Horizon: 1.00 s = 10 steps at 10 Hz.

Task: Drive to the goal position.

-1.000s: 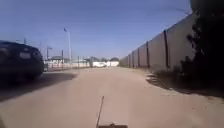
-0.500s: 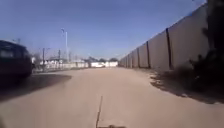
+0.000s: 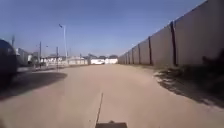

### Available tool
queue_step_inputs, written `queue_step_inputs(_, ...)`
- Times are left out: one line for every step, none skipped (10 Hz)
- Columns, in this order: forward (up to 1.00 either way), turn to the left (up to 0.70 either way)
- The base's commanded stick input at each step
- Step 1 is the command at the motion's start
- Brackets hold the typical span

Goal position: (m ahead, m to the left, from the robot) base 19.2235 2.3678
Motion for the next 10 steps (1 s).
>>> queue_step_inputs(1.0, 0.0)
queue_step_inputs(1.0, 0.0)
queue_step_inputs(1.0, 0.0)
queue_step_inputs(1.0, 0.0)
queue_step_inputs(1.0, 0.0)
queue_step_inputs(1.0, 0.0)
queue_step_inputs(1.0, 0.0)
queue_step_inputs(1.0, 0.0)
queue_step_inputs(1.0, 0.0)
queue_step_inputs(1.0, 0.0)
